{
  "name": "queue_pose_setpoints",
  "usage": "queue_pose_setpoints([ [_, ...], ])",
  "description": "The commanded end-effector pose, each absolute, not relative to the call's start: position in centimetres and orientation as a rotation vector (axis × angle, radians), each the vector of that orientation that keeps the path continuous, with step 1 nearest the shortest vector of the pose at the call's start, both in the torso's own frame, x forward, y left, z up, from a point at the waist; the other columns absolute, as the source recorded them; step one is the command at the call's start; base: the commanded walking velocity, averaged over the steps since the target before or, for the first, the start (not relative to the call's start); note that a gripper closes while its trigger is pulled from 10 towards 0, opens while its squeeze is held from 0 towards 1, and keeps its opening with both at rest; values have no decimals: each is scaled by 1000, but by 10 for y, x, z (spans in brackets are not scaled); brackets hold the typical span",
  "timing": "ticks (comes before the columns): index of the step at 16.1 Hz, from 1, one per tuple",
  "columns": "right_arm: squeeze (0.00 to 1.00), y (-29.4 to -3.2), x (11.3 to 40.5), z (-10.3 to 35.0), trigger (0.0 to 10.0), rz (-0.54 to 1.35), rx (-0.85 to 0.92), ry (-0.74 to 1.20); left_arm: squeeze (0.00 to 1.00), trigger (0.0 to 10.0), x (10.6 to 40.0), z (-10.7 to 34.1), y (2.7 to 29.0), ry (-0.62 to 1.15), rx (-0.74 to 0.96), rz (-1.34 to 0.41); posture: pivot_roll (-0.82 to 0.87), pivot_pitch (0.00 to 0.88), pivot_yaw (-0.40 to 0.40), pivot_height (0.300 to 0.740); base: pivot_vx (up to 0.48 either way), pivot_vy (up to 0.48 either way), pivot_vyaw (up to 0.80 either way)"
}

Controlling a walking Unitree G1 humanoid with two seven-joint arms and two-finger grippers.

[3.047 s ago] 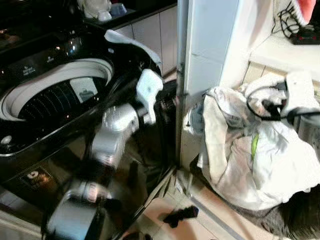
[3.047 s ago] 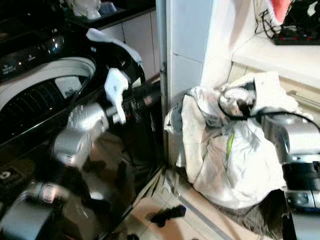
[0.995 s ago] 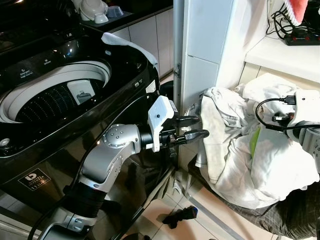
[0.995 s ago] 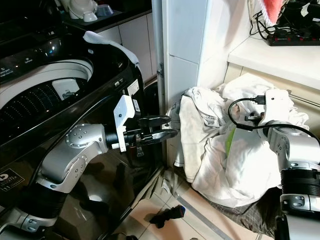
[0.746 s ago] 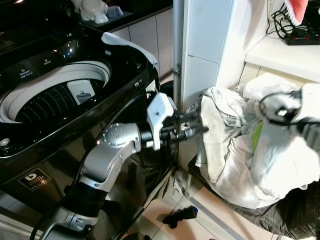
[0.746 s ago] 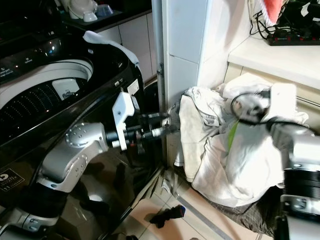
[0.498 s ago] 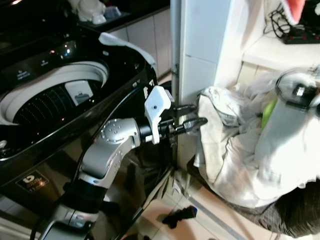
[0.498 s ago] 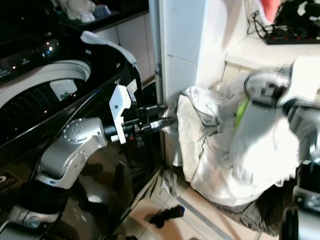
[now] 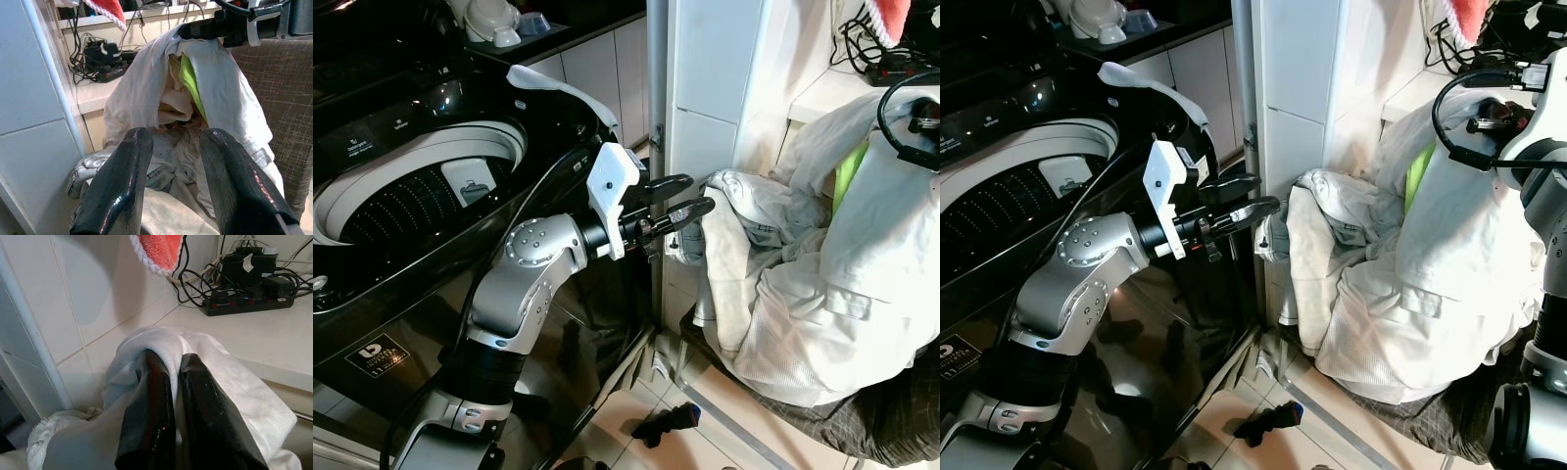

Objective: Clothes washing

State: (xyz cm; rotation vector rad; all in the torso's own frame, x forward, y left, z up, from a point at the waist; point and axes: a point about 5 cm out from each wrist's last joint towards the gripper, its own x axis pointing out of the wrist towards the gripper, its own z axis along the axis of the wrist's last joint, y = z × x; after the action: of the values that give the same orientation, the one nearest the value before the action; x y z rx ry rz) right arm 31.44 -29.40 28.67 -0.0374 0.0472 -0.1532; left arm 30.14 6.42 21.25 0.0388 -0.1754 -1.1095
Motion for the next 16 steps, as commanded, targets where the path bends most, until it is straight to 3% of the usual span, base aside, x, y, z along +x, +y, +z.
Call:
queue_pose_setpoints([
  [1, 0, -294, 313, 293, 0, -148, -35, 20, 0, 10000, 302, 213, 67, -174, 39, -1099, -108, 0, 109, 740, 0, 0, 0],
  [9, 0, -294, 313, 293, 0, -148, -35, 20, 0, 10000, 302, 213, 67, -174, 39, -1099, -108, 0, 109, 740, 0, 0, 0],
  [10, 0, -261, 318, 310, 0, 51, 69, -54, 1000, 10000, 318, 233, 69, -246, 36, -979, -64, 0, 62, 740, 0, 0, 0],
  [11, 0, -228, 323, 315, 0, 255, 130, -80, 576, 10000, 333, 248, 76, -290, 47, -846, -61, 0, 58, 740, 0, 0, 0],
  [12, 0, -223, 325, 311, 0, 278, 124, -70, 0, 10000, 336, 248, 80, -286, 51, -812, -59, 0, 56, 740, 0, 0, 0],
  [16, 0, -223, 326, 306, 0, 277, 115, -50, 0, 10000, 334, 249, 84, -289, 35, -803, -50, 0, 47, 740, 0, 0, 0],
])
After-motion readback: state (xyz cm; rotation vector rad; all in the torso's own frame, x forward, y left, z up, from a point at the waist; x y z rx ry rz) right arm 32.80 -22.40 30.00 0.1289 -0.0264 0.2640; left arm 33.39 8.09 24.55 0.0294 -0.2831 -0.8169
